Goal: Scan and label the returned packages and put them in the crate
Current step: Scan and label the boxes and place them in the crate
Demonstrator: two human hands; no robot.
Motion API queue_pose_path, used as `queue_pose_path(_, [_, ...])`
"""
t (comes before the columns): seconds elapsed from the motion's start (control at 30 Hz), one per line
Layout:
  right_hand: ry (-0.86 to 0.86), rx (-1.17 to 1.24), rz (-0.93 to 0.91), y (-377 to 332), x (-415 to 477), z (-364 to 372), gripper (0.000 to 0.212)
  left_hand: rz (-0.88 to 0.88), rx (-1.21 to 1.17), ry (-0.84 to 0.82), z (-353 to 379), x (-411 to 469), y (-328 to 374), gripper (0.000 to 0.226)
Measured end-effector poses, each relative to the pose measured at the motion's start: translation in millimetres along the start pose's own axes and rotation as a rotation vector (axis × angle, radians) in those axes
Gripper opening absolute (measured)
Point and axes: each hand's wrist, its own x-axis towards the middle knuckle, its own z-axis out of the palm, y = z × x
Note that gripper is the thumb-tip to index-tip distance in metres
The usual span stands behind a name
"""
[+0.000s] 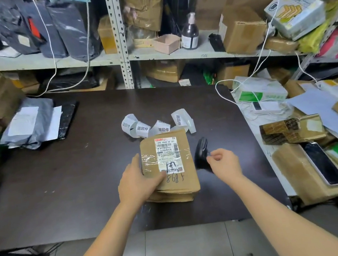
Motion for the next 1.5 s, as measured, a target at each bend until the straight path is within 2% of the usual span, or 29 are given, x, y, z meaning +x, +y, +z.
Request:
queue_pose_path(0.1, [-0.011,-0.214,-0.032,13.5,14.0,-3.3,0.017,0.0,0.065,0.005,5.4,5.7,7.6,0.09])
queue_pose_path(0.17, [-0.078,-0.356,-0.067,20.4,23.6,-2.5,0.029,-0.003,0.121,0.003,9.6,8.6,15.4,0.088])
queue_pose_path(0.27, [-0.197,-0.512,-0.108,27.1,35.7,-0.6,0.029,-0.049,0.194,-0.021,17.8,14.2,29.2,0.092])
queue_pose_path(0.37, [-0.227,-0.622,-0.185,38.4,43.6,4.7,0.045,-0.108,0.263,-0.047,28.1,11.8,38.7,0.101])
queue_pose_path(0.5, [-0.167,-0.749,-0.264,45.4,54.2,8.7,0.044,-0.121,0.222,-0.035,36.1,12.5,40.1,0.108])
queue_pose_path(0.67, [-0.239,-0.829,-0.238,37.5,64.4,12.4,0.042,-0.132,0.188,0.018,39.8,5.3,36.9,0.109])
queue_pose_path(0.77, [-0.254,-0.759,-0.179,26.7,65.4,9.5,0.037,-0.138,0.208,0.037,40.7,4.1,37.3,0.111])
queue_pose_path(0.93, [-0.212,-0.444,-0.086,-4.1,55.8,-4.7,0.035,-0.143,0.226,0.063,44.0,5.4,41.5,0.106])
queue_pose_path(1.07, [-0.208,-0.023,-0.055,-43.4,44.5,-20.9,0.023,-0.143,0.224,0.118,53.1,8.6,48.0,0.1])
queue_pose_path(1.2, [-0.337,0.351,0.06,-82.6,22.9,-37.1,0.03,-0.159,0.207,0.126,55.1,11.6,49.5,0.1])
queue_pose_path(1.27, [-0.452,0.402,0.1,-97.3,12.3,-44.4,0.028,-0.162,0.191,0.125,54.0,12.5,48.3,0.1])
queue_pose_path(1.33, [-0.541,0.437,0.124,-107.9,0.4,-50.7,0.016,-0.166,0.179,0.122,53.7,12.6,47.4,0.103])
queue_pose_path(1.5, [-0.608,0.38,0.11,-120.9,-19.2,-58.1,0.012,-0.168,0.173,0.137,53.9,11.6,47.3,0.108])
